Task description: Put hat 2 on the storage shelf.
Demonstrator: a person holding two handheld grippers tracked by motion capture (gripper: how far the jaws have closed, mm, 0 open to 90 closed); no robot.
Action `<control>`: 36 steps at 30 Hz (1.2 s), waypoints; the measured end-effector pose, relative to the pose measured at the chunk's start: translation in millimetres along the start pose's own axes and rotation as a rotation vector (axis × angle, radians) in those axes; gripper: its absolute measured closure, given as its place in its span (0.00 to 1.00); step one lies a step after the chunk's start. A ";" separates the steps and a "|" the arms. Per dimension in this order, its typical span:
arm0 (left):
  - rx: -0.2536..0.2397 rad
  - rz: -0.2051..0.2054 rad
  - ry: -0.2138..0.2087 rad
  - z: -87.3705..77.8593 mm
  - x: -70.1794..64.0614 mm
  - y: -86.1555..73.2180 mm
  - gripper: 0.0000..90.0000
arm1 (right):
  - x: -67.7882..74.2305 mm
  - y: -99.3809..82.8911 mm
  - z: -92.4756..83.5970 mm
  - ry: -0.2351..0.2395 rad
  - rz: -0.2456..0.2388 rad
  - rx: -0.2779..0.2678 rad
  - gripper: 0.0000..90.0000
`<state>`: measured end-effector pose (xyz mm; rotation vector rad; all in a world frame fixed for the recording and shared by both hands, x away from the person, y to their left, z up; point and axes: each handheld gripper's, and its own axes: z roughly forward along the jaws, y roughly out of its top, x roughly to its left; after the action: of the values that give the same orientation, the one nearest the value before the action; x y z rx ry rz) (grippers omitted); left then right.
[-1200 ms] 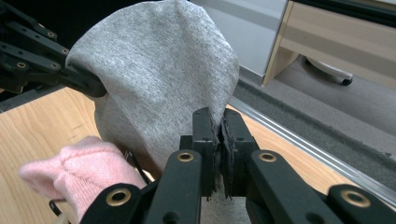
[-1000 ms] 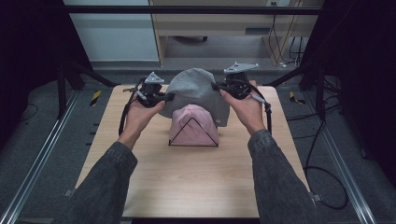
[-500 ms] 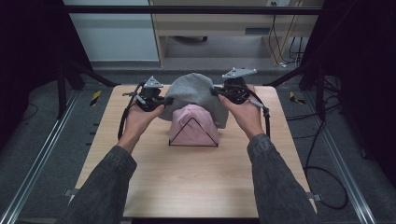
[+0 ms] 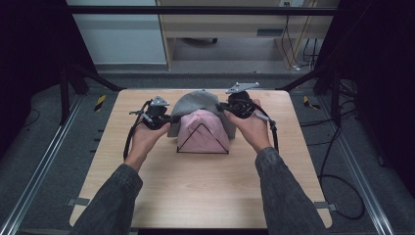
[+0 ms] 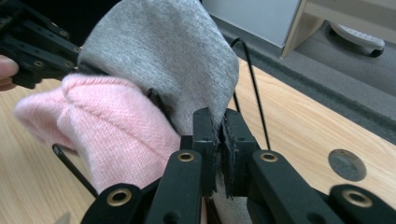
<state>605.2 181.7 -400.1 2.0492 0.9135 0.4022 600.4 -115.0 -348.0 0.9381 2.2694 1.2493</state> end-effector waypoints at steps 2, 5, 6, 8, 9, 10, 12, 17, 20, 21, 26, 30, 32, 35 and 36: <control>-0.002 -0.009 -0.003 0.7 0.9 -1.9 0.96 | 0.8 -1.8 1.8 -0.001 0.000 0.008 0.95; -0.001 -0.016 0.001 1.6 2.3 -6.4 0.96 | 1.7 -3.0 2.6 -0.002 -0.002 0.011 0.95; 0.004 -0.013 0.001 1.7 2.7 -7.4 0.96 | 1.7 -3.0 2.6 -0.002 -0.002 0.011 0.95; 0.008 -0.014 0.000 2.1 3.2 -8.9 0.96 | 2.9 -4.5 4.1 -0.004 -0.005 0.014 0.94; 0.010 -0.014 0.000 2.5 3.0 -9.3 0.96 | 3.1 -5.2 4.7 -0.006 -0.006 0.017 0.94; 0.014 -0.012 0.002 2.8 2.8 -9.8 0.96 | 3.1 -5.2 4.7 -0.006 -0.006 0.017 0.94; 0.018 -0.011 0.001 4.0 2.8 -10.8 0.96 | 4.1 -6.3 6.4 -0.010 -0.006 0.026 0.93; 0.026 -0.012 0.004 6.1 2.4 -12.2 0.96 | 4.1 -8.9 8.7 -0.017 -0.007 0.035 0.92; 0.015 -0.031 -0.003 5.8 2.1 -12.1 0.96 | 3.6 -10.2 8.8 -0.019 -0.006 0.038 0.91; 0.014 -0.034 -0.006 5.9 1.9 -12.3 0.96 | 2.9 -11.1 9.1 -0.021 -0.010 0.041 0.90; 0.019 -0.041 -0.003 8.0 2.4 -15.3 0.95 | 1.1 -14.7 8.0 -0.028 -0.005 0.046 0.86; 0.014 -0.051 -0.017 7.3 3.1 -16.7 0.93 | -0.4 -18.8 7.3 -0.038 -0.003 0.051 0.81; 0.015 -0.048 -0.011 6.9 3.1 -16.9 0.93 | -0.9 -19.8 7.5 -0.039 -0.003 0.050 0.81; 0.021 -0.052 -0.014 7.5 3.8 -17.4 0.92 | -0.1 -22.6 7.4 -0.036 -0.003 0.051 0.83; 0.024 -0.052 -0.015 7.8 3.8 -17.5 0.92 | -0.1 -22.6 7.4 -0.036 -0.003 0.051 0.83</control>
<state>604.1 186.9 -418.9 2.0430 0.9642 0.3496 596.6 -119.3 -371.0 0.9673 2.2841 1.1687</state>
